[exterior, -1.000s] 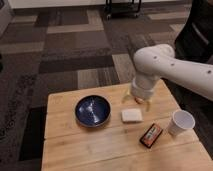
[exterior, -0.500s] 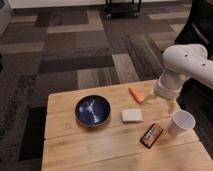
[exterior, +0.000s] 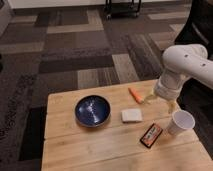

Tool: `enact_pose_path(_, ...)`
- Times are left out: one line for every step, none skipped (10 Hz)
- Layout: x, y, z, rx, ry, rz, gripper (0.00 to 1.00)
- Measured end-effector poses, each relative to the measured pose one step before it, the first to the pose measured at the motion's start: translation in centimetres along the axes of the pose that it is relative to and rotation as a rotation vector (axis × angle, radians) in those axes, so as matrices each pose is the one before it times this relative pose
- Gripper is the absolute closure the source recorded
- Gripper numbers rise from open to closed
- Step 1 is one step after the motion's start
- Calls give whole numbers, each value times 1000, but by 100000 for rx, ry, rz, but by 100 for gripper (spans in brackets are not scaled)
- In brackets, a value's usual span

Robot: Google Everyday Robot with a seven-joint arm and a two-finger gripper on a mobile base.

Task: Pick up the ceramic cup

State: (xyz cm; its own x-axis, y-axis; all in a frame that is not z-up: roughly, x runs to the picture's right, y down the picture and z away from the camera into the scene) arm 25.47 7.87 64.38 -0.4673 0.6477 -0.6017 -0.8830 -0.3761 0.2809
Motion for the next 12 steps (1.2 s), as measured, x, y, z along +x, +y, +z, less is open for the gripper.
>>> enact_pose_path(-877,-1669,652,-584,136,4557,35)
enact_pose_path(-459,-616,355,-855,125,1895,35)
enact_pose_path(-1309,-1679,879,-2210,-990,3009,35)
enact_pose_path(-484,-686,306,-641,-781,389,35)
enact_pose_path(-651,-992,634,-565,-1085,-89,35)
enact_pose_path(-774,-1400,1209,-1294,-1174,9,35)
enact_pose_path(-240,-425,568,-866,-320,-139,35)
enact_pose_path(-268,-218,1147,-1721,254,-177,35)
enact_pose_path(-102,-183,446,-611,132,142,35)
enact_pose_path(29,-204,531,-326,613,200,35)
enact_pose_path(322,-260,1196,125,2230,22,35)
enact_pose_path(59,-229,488,340,1013,238,38)
